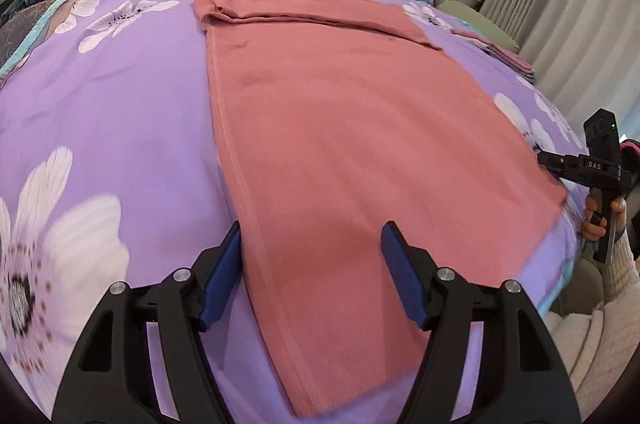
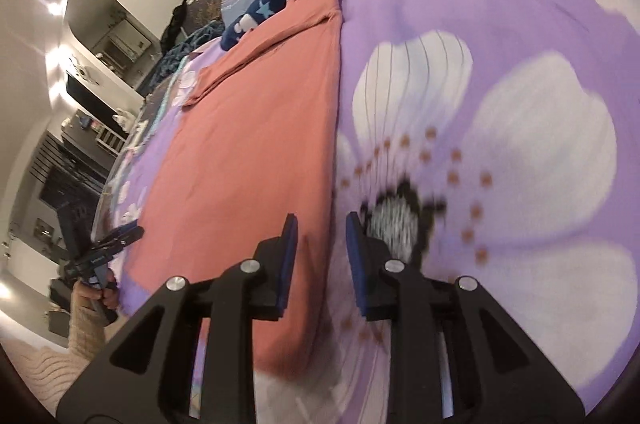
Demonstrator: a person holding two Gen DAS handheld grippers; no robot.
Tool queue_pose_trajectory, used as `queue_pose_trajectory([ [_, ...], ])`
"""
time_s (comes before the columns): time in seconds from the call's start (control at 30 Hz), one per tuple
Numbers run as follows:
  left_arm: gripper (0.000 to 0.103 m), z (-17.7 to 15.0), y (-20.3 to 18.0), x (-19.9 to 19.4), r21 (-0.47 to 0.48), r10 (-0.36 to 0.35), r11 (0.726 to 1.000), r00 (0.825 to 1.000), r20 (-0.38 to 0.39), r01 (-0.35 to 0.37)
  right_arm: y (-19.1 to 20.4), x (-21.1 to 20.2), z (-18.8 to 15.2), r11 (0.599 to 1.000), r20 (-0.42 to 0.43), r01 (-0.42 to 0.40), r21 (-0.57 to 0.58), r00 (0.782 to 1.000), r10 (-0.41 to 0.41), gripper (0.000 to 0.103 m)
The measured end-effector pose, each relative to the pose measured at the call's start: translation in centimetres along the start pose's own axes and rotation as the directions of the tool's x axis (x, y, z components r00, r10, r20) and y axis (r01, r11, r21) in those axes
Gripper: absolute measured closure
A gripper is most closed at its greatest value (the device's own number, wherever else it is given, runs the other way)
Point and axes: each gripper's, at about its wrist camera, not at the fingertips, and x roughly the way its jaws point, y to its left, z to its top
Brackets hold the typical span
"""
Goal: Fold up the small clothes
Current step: 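Grasp the hem of the pink shirt strip with both grippers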
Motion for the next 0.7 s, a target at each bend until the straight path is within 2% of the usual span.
queue_pose_trajectory([
  [0.13,0.035,-1.5,-0.3,-1.0,-0.028,-0.029,0.999,1.000,0.006,0.029,-0.1,-1.3,-1.8,0.997,-0.010,-0.066,0.036,0.998,0.066,0.066],
  [0.2,0.035,-1.7,-0.3,-1.3,-0.045,-0.049,0.998,0.999,0.013,0.049,0.3,-1.6,-2.3,0.996,-0.014,-0.081,0.023,0.997,0.082,0.054],
  [0.27,0.035,-1.6,-0.2,-0.9,-0.064,-0.068,0.996,0.997,0.021,0.069,0.9,-1.2,-2.1,0.997,-0.017,-0.082,0.002,0.996,0.082,0.047],
  [0.33,0.035,-1.3,-0.2,-0.5,-0.069,-0.085,0.994,0.996,0.031,0.087,1.8,-0.3,-1.6,0.997,-0.023,-0.071,-0.029,0.997,0.070,0.045],
  [0.47,0.035,-1.3,-0.7,-0.4,-0.054,-0.072,0.996,0.997,0.032,0.074,2.3,1.0,-0.8,0.997,-0.026,-0.065,-0.039,0.998,0.064,0.054],
  [0.6,0.035,-2.4,-0.9,-1.2,-0.039,-0.067,0.997,0.997,0.031,0.068,1.9,-0.2,-1.8,0.997,-0.053,-0.076,-0.027,0.996,0.074,0.062],
  [0.7,0.035,-2.6,-0.7,-1.3,-0.047,-0.083,0.995,0.996,0.035,0.085,1.7,-0.9,-2.6,0.995,-0.077,-0.097,-0.033,0.993,0.094,0.062],
])
